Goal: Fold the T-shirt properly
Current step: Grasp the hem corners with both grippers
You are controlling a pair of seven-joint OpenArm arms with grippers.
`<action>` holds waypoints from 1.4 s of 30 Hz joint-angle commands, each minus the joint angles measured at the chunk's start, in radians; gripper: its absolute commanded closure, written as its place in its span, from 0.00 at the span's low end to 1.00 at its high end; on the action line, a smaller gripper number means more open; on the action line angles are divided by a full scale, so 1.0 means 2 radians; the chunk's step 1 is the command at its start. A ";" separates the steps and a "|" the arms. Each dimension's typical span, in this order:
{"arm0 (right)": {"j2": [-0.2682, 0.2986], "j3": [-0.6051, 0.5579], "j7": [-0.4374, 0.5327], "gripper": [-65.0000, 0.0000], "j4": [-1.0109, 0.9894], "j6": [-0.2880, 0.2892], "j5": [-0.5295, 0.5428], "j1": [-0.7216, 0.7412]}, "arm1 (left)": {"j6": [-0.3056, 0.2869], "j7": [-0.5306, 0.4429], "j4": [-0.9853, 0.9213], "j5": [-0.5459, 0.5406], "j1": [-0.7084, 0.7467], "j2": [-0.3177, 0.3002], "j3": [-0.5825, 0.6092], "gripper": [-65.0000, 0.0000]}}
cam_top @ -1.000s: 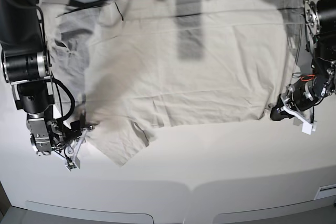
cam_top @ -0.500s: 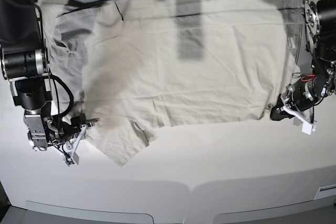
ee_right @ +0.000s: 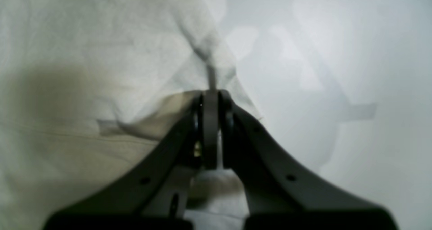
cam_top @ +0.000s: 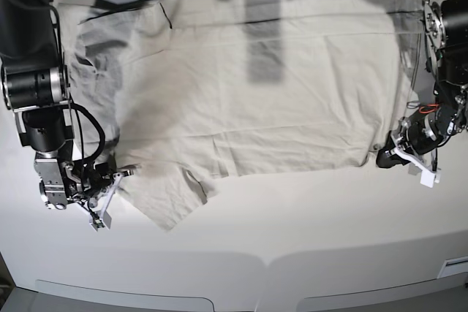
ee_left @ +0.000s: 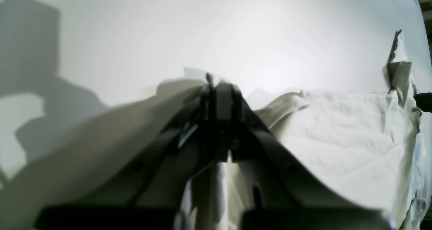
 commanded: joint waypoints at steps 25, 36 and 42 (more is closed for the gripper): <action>0.057 0.000 -0.002 0.59 0.003 -0.017 0.141 -0.025 | 0.005 0.026 0.002 0.012 -0.006 -0.005 0.001 1.00; 0.032 0.000 -0.039 0.59 0.003 0.004 0.190 -0.025 | 0.005 0.024 0.002 0.012 -0.006 -0.005 0.001 1.00; 0.028 0.000 -0.040 0.69 0.003 0.004 0.190 -0.022 | 0.005 0.024 0.002 0.014 -0.006 -0.005 0.001 1.00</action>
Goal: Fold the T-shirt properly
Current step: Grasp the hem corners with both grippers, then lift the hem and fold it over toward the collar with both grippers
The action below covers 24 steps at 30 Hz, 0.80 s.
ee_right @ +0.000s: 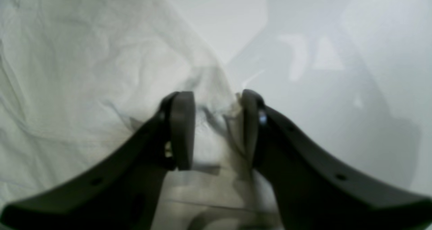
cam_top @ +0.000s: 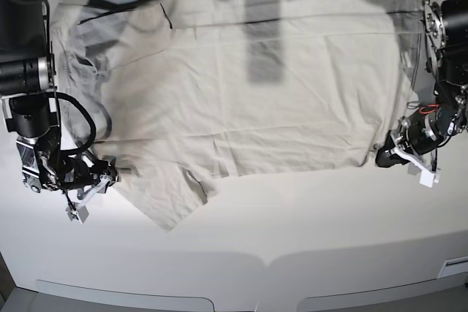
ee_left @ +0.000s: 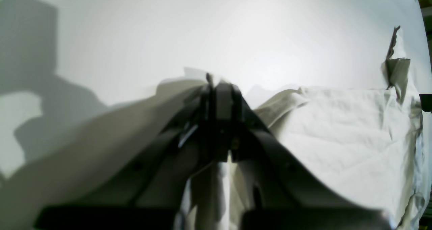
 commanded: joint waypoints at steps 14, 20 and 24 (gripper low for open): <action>0.009 0.000 0.179 1.00 0.000 0.006 -0.098 0.010 | 0.006 -0.045 0.002 0.013 -0.006 -0.005 0.001 1.00; 0.026 0.000 0.219 1.00 0.000 0.006 -0.146 0.018 | 0.006 -0.086 0.002 0.018 -0.016 -0.003 0.001 1.00; 0.043 0.000 0.240 1.00 0.000 0.006 -0.146 0.019 | 0.006 -0.103 0.002 0.046 -0.031 -0.003 0.001 1.00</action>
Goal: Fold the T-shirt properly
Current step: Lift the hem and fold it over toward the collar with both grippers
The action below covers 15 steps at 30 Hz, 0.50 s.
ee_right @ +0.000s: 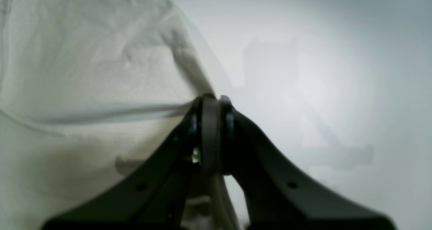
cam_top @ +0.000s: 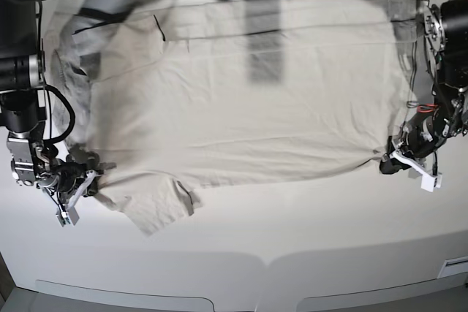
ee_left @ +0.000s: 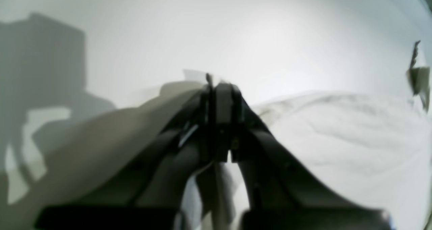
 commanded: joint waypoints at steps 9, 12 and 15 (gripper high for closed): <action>0.033 0.001 0.026 1.00 0.036 0.036 0.032 0.019 | -0.005 0.013 0.007 0.006 -0.062 -0.007 -0.001 1.00; 0.042 0.001 0.010 1.00 0.050 0.036 0.045 0.019 | -0.005 0.021 0.007 0.005 -0.066 -0.007 -0.001 1.00; 0.051 0.001 0.002 1.00 0.058 0.036 0.050 0.019 | -0.005 0.033 0.007 0.005 -0.066 -0.007 -0.001 1.00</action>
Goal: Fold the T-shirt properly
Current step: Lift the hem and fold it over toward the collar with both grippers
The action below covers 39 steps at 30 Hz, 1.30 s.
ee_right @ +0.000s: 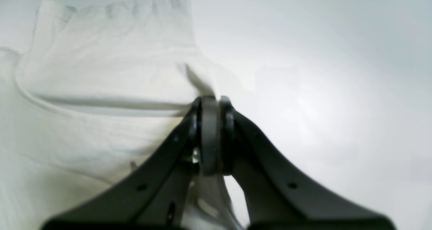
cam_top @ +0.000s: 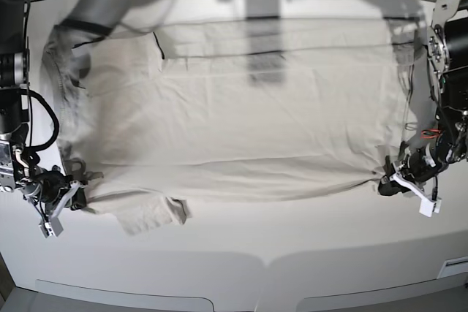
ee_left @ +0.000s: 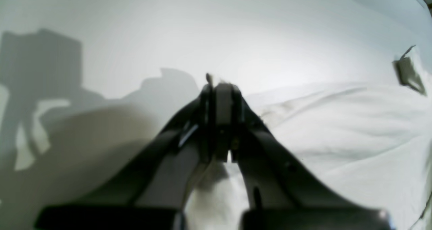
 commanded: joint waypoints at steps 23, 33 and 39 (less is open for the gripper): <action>0.111 0.002 -0.049 1.00 0.243 0.000 0.172 -0.112 | -0.004 0.031 0.095 -0.045 0.027 -0.011 -0.001 1.00; 0.177 0.012 -0.051 1.00 0.289 0.000 0.226 -0.179 | 0.063 0.049 0.339 -0.090 0.182 -0.026 -0.001 1.00; 0.187 0.100 -0.050 1.00 0.306 0.000 0.238 -0.247 | 0.085 0.052 0.380 -0.090 0.225 -0.028 -0.002 1.00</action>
